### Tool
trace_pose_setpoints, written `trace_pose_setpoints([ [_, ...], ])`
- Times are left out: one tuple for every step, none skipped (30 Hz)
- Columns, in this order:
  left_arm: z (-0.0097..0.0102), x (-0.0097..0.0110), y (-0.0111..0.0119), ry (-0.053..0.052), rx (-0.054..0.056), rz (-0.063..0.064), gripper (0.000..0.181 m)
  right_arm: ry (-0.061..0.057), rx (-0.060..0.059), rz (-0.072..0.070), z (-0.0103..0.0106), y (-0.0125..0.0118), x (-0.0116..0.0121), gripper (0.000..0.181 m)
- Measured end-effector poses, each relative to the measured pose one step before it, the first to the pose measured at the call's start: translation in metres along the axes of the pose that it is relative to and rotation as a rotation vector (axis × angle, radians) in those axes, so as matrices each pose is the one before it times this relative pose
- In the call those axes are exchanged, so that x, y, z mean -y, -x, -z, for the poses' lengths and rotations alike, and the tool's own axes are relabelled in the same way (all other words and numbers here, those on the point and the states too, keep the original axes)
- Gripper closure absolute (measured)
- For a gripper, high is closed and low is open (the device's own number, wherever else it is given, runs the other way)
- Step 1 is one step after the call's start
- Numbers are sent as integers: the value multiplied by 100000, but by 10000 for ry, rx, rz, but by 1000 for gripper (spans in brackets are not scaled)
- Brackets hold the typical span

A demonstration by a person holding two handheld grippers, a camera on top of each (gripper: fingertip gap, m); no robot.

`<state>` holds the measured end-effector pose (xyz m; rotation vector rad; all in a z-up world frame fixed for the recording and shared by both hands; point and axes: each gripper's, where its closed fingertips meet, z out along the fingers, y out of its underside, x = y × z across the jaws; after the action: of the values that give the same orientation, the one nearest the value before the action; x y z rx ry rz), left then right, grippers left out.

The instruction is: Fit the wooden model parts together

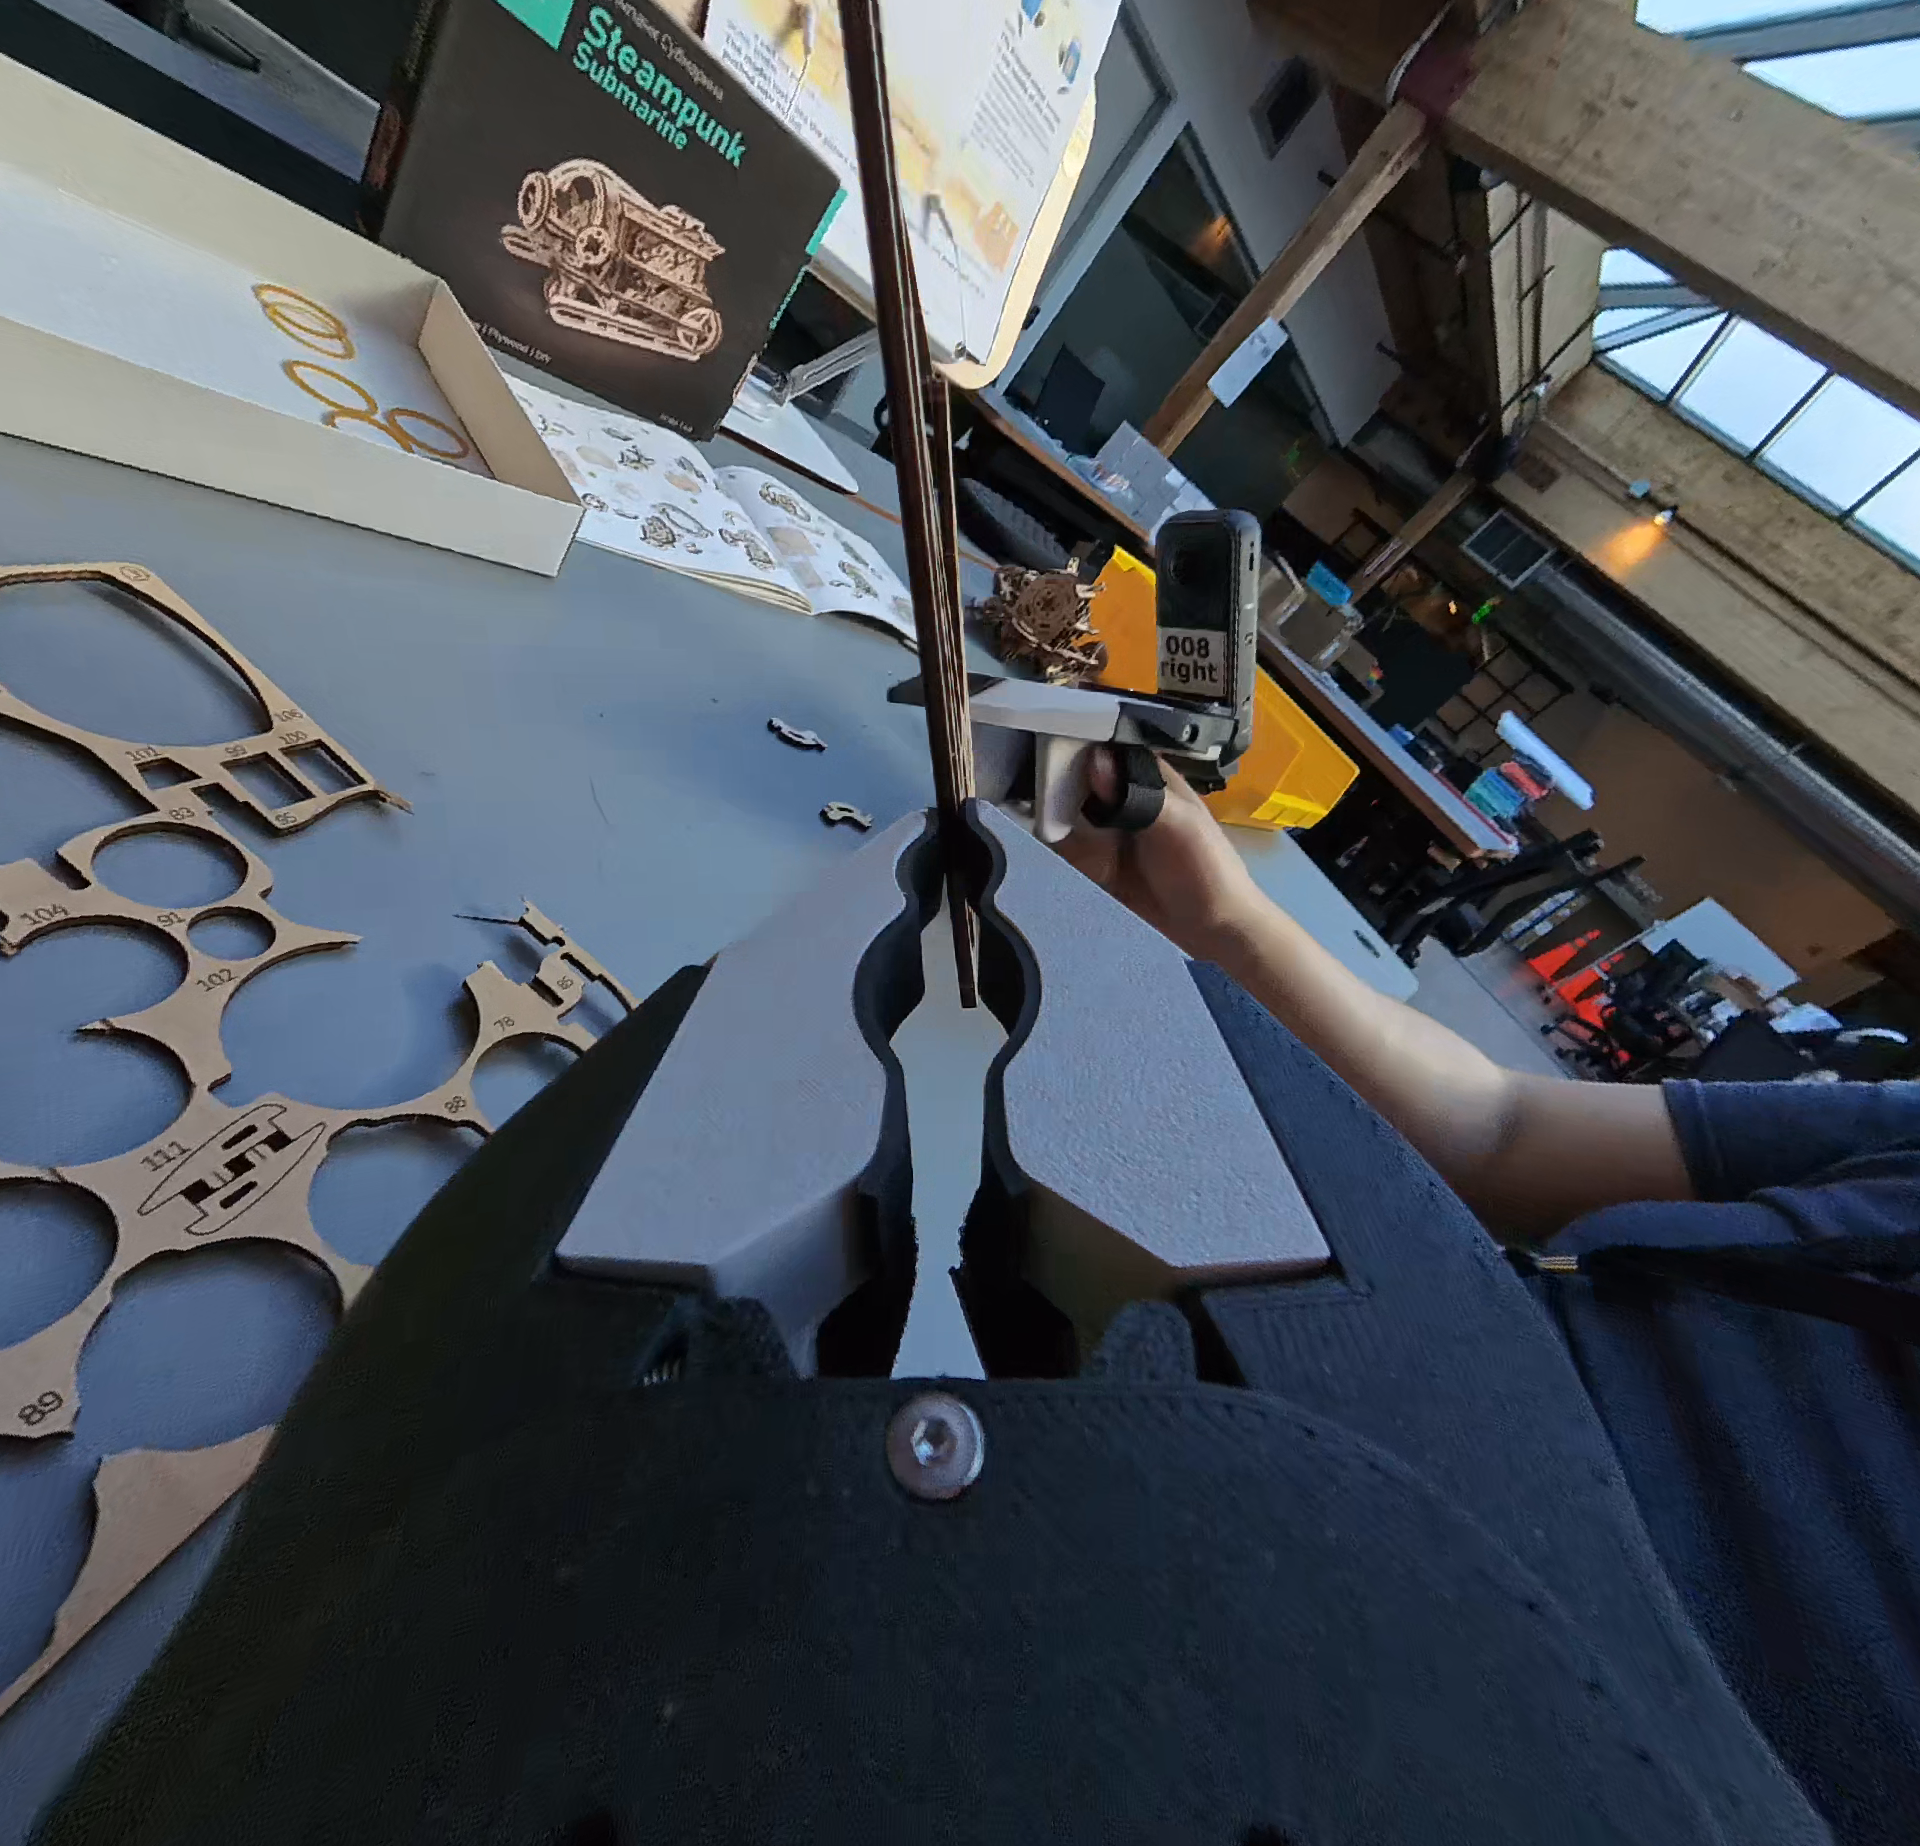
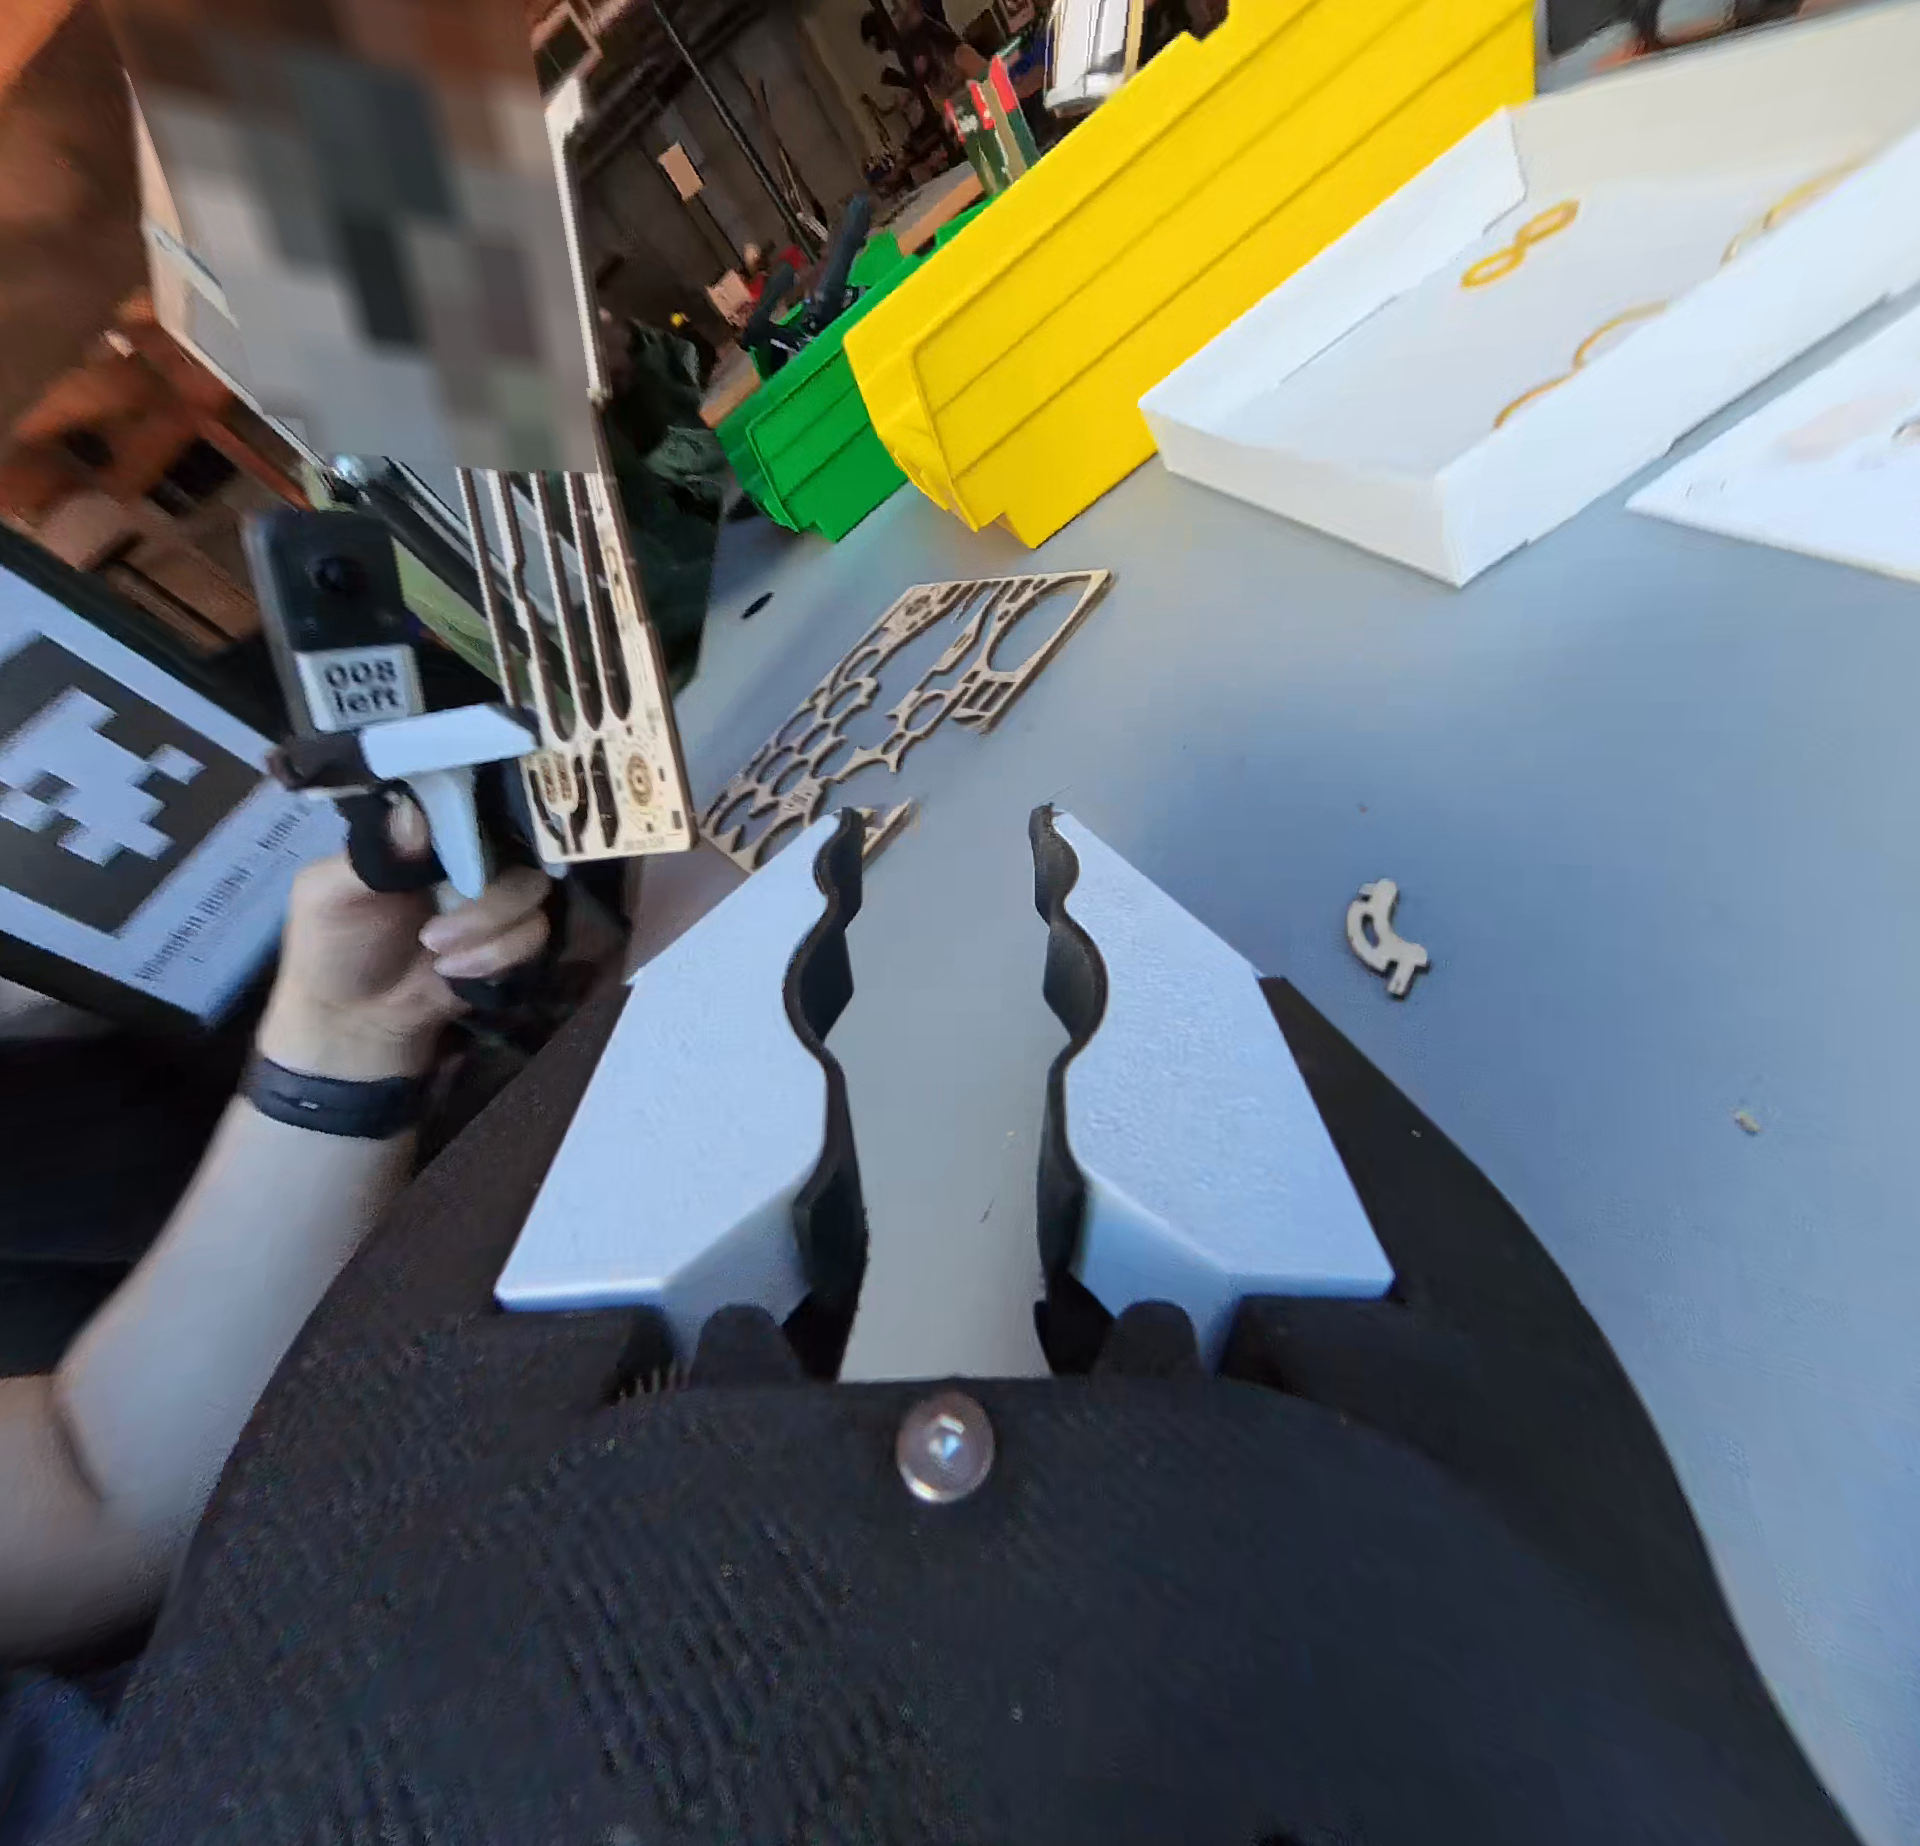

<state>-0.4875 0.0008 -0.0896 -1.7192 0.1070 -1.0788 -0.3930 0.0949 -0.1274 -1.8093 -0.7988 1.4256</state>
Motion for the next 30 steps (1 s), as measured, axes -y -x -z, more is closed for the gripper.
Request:
trace_pose_setpoints([
  [21, -44, 227, 2, 169, -141, 181, -179, 356, -745, 118, -73, 159, 149],
  [57, -11, 130, 2, 65, -44, 181, -328, 437, -659, 180, 120, 426, 149],
  [45, -55, 13, 52, -50, 38, 181, -292, 478, -530, 149, 277, 432, 149],
  [7, -87, -39, 68, -85, 63, 181, -170, 465, -389, 80, 396, 287, 148],
  [-43, -129, -28, 85, -61, 51, 181, -66, 368, -266, -6, 368, 126, 149],
  [-110, -192, -73, 127, -63, 19, 181, 8, 233, -118, -69, 281, -7, 148],
  [-181, -244, -155, 153, -80, -16, 181, 73, 140, 13, -139, 258, -117, 150],
  [-214, -194, -156, 135, -47, -28, 181, 130, 84, 67, -192, 226, -230, 149],
  [-239, -142, -157, 101, -33, -22, 181, 203, 29, 34, -207, 136, -357, 149],
  [-243, -131, -247, 95, -91, -8, 181, 159, 130, 45, -228, 274, -325, 149],
  [-223, -132, -252, 94, -104, -5, 181, 100, 223, 22, -240, 388, -262, 149],
  [-177, -94, -146, 63, -47, -15, 181, 113, 203, -35, -246, 306, -285, 148],
  [-147, -38, -87, 25, -25, -15, 181, 83, 262, -52, -242, 353, -250, 148],
  [-95, 20, -118, -13, -60, 8, 181, 91, 298, -70, -244, 407, -245, 148],
  [-81, 51, -147, -37, -102, 40, 181, 89, 291, -90, -232, 389, -223, 148],
  [-66, 61, -113, -39, -98, 66, 181, 50, 236, -76, -196, 329, -162, 149],
  [-81, 12, -36, -8, -58, 64, 181, 34, 172, -46, -163, 237, -141, 151],
  [-71, -50, 14, 30, -9, 27, 181, 38, 111, -23, -123, 151, -114, 152],
  [-80, -65, 24, 41, 13, -16, 181, 34, 70, 0, -84, 110, -89, 152],
  [-88, -81, -42, 43, -12, -22, 181, 42, 13, -5, -48, 0, -84, 154],
  [-81, -72, -55, 40, -29, -4, 181, 35, -29, -4, -18, -72, -66, 155],
  [-81, -47, -41, 21, -18, -2, 181, 48, -2, 9, -24, -25, -79, 155],
  [-68, -8, -24, -3, -15, -6, 181, 72, -11, -9, -46, -35, -109, 155],
  [-51, 8, -31, -4, -29, 6, 181, 80, -44, -15, -38, -93, -147, 156],
  [-51, 19, -7, -5, -18, 12, 181, 87, -110, -45, -31, -216, -173, 157],
  [-32, 53, 52, -21, 27, -3, 181, 48, 23, -35, -58, -8, -119, 157],
  [-9, 66, 69, -28, 47, -23, 181, 110, 79, -79, -78, 71, -198, 159],
  [-14, 36, -34, -3, -9, -27, 181, 127, 67, -96, -81, 47, -215, 160],
  [-46, -43, -174, 54, -88, -22, 181, 92, -25, -72, -76, -110, -194, 160],
  [-64, -87, -99, 76, -15, -37, 181, 45, 28, -37, -52, -8, -131, 163],
])
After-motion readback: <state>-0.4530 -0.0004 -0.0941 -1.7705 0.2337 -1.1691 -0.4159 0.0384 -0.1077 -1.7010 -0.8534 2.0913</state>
